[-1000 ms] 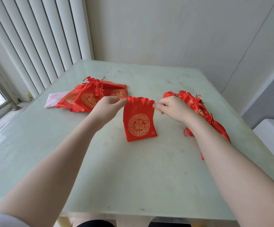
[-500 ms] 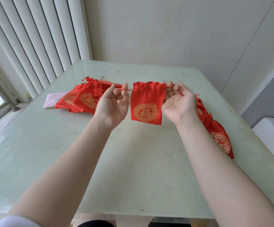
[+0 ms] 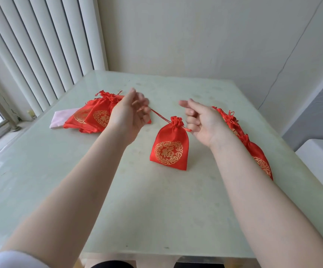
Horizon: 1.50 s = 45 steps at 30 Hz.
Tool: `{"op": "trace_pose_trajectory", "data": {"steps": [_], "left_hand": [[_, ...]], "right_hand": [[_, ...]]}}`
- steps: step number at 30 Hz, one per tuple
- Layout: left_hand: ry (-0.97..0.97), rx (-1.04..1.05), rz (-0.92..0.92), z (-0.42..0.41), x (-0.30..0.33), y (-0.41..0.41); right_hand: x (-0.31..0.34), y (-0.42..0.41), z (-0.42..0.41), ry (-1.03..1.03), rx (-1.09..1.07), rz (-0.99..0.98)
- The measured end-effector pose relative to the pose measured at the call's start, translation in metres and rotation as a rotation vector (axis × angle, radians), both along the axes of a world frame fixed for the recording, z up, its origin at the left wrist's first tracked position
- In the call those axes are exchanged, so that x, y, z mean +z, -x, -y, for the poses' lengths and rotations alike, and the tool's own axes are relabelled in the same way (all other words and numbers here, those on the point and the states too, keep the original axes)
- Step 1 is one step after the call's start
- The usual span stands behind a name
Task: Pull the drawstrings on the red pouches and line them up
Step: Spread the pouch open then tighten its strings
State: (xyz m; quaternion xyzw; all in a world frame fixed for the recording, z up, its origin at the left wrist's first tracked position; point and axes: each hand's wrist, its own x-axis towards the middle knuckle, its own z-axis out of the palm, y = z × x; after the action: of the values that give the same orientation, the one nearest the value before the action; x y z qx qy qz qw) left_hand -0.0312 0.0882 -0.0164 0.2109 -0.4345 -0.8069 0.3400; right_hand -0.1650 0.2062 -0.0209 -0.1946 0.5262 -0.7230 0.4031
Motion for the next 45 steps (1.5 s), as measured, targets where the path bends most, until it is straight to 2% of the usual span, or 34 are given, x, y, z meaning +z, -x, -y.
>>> {"op": "trace_pose_trajectory", "data": {"steps": [3,6,8,10,13,16,18,19,22,24,28,31,33,36,41,43,45], "left_hand": [[0.332,0.099,0.125,-0.004,0.024,0.008],[0.522,0.084,0.163,-0.011,0.039,0.013],[0.613,0.06,0.192,-0.017,0.044,0.013],[0.612,0.053,0.133,-0.02,0.045,0.013],[0.481,0.116,0.069,-0.02,0.039,0.012],[0.426,0.138,0.221,-0.02,0.015,0.018],[0.465,0.051,0.375,-0.023,-0.007,0.021],[0.493,-0.007,0.442,-0.025,-0.019,0.021],[0.484,-0.032,0.545,-0.029,-0.05,0.021],[0.469,0.049,0.548,-0.03,-0.064,0.023],[0.354,0.136,0.512,-0.031,-0.065,0.028],[0.33,0.047,0.541,-0.027,-0.066,0.032],[0.443,-0.074,0.578,-0.027,-0.069,0.032],[0.607,-0.165,0.581,-0.025,-0.075,0.032],[0.736,-0.273,0.565,-0.021,-0.081,0.028],[0.704,-0.285,0.547,-0.023,-0.078,0.027],[0.55,-0.285,0.473,-0.023,-0.075,0.025]], "right_hand": [[0.014,-0.013,0.003,-0.129,0.123,-0.337],[0.021,-0.028,0.007,-0.217,0.204,-0.637],[0.022,-0.032,0.012,-0.268,0.15,-0.835],[0.023,-0.028,0.018,-0.276,-0.013,-1.011],[0.016,-0.014,0.023,-0.194,-0.395,-1.273],[-0.004,-0.008,0.024,-0.091,-0.461,-1.404],[-0.027,-0.007,0.027,-0.134,-0.322,-1.359],[-0.037,-0.008,0.029,-0.187,-0.217,-1.26],[-0.059,-0.015,0.026,-0.249,0.013,-0.721],[-0.064,-0.018,0.024,-0.247,0.049,-0.436],[-0.063,-0.018,0.023,-0.275,0.029,-0.057],[-0.064,-0.016,0.025,-0.143,0.022,0.263],[-0.065,-0.014,0.023,-0.042,0.024,0.387],[-0.063,-0.01,0.02,0.004,0.048,0.395],[-0.062,-0.006,0.014,-0.089,0.062,0.144],[-0.065,-0.007,0.015,-0.15,0.031,0.042],[-0.067,-0.008,0.015,-0.26,-0.043,-0.106]]}}
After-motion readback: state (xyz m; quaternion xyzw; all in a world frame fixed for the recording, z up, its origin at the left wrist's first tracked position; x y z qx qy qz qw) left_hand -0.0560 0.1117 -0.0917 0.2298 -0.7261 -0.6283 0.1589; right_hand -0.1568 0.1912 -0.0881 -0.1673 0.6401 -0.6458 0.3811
